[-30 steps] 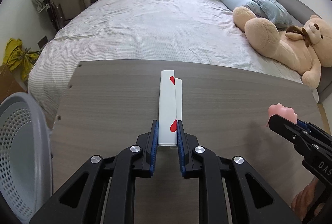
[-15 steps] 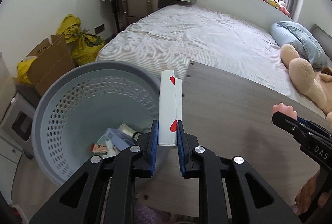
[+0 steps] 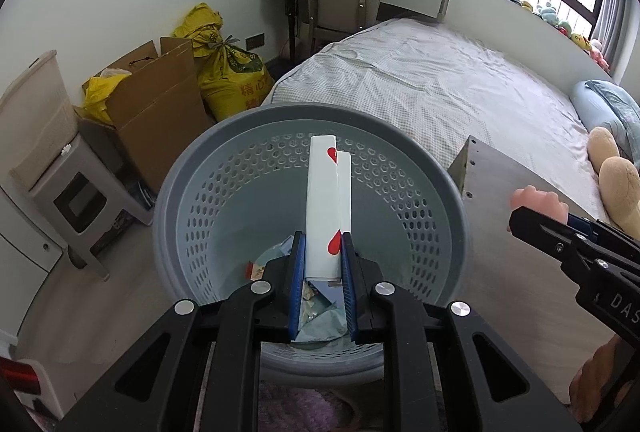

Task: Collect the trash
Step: 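Open both grippers to drop the card and pig into the basket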

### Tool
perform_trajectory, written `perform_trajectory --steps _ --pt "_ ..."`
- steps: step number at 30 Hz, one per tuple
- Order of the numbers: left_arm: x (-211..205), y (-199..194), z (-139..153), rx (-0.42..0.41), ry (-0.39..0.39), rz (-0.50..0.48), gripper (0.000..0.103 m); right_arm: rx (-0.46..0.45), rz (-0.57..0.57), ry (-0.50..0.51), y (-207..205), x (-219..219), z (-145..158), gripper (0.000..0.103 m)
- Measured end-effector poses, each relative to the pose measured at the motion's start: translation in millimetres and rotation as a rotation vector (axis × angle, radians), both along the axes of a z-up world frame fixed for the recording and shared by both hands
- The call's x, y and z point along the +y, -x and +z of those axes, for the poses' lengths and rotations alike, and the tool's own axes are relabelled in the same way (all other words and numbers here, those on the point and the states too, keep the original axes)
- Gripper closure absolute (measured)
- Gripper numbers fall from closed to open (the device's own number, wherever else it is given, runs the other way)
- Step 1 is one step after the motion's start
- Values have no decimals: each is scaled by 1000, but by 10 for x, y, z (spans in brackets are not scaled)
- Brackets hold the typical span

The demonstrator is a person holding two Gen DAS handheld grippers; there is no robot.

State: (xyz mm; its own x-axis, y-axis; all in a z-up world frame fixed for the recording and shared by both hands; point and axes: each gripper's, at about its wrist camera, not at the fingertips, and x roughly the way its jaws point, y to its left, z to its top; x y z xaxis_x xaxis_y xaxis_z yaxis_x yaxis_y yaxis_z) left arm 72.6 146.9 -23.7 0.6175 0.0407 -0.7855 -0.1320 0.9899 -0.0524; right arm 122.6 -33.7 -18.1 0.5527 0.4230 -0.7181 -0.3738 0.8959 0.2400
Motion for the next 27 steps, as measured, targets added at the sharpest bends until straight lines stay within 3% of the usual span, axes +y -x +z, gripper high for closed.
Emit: perform_trajectory --steps 12,24,25,27 --pt "280 -72 -122 39 22 45 86 10 75 25 -122 466 -56 65" --pt "381 -126 -194 50 52 62 85 26 99 53 -203 627 -142 62" --pt "377 -112 -192 49 51 64 83 24 98 51 -197 634 -138 61" --pt "385 -99 -179 46 51 70 64 17 93 46 -190 631 -129 51"
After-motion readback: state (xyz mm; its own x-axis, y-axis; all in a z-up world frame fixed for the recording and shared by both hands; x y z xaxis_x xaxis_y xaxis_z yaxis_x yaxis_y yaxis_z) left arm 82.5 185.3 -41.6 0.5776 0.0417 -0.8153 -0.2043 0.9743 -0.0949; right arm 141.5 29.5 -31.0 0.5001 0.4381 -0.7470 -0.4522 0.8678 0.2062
